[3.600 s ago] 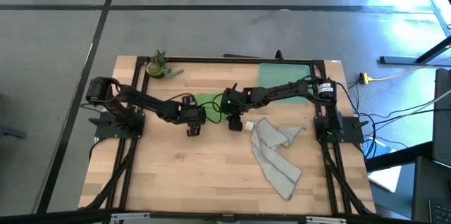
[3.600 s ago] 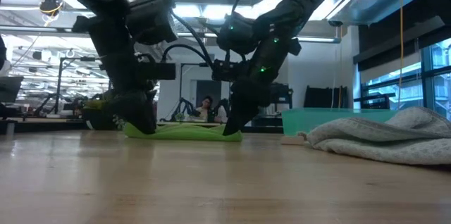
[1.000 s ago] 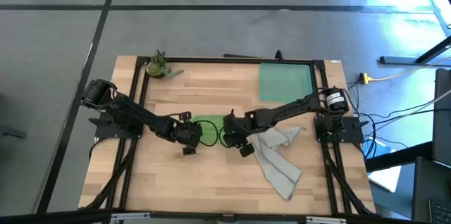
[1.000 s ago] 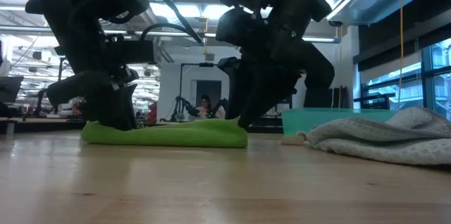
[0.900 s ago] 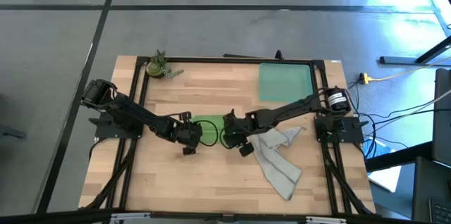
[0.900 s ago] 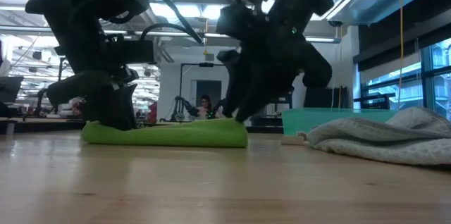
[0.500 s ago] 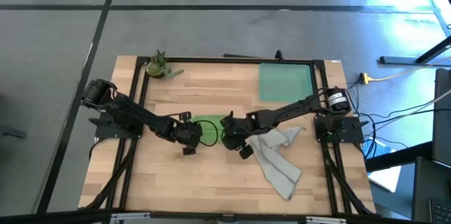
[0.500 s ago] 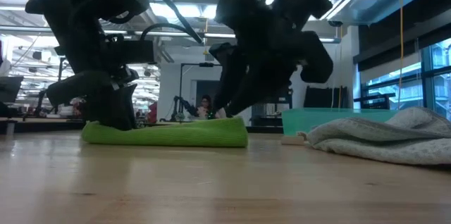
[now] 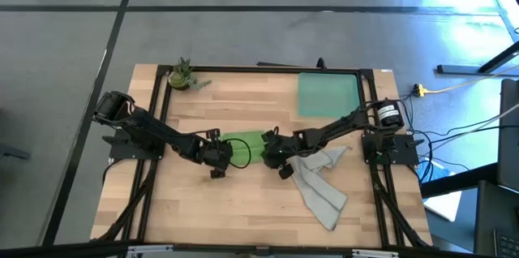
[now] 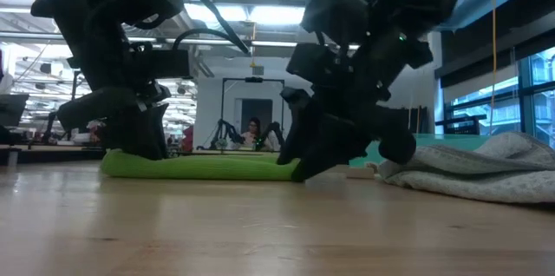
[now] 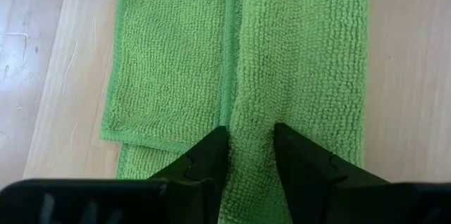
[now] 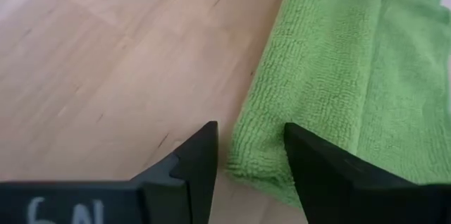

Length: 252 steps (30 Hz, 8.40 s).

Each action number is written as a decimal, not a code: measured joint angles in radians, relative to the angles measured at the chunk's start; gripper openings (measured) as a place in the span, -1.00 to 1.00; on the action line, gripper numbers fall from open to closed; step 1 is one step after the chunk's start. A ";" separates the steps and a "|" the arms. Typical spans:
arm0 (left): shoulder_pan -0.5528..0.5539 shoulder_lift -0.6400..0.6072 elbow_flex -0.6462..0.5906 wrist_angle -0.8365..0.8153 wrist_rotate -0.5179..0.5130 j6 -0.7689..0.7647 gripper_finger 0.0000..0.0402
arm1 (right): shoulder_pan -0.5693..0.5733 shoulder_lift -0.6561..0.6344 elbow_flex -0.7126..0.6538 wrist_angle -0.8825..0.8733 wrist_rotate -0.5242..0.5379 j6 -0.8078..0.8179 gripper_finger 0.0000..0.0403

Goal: Roll microfiber towels into tight, uniform cylinder then place into a basket
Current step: Roll the green microfiber towel

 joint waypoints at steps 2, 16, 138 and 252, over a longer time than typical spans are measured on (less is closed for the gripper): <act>0.000 0.000 0.000 0.000 0.000 0.000 -0.42 | 0.000 -0.001 -0.027 0.046 0.000 0.000 -0.18; 0.001 0.001 0.000 0.018 -0.003 0.001 -0.42 | -0.005 0.000 -0.086 0.118 0.062 0.123 -0.92; 0.272 0.000 0.280 -0.319 0.477 0.265 -1.00 | -0.365 0.003 0.237 -0.378 -0.437 0.629 -0.96; 0.632 0.189 0.278 -0.280 0.606 0.184 -0.97 | -0.249 0.012 0.092 -0.051 -0.192 0.283 -0.28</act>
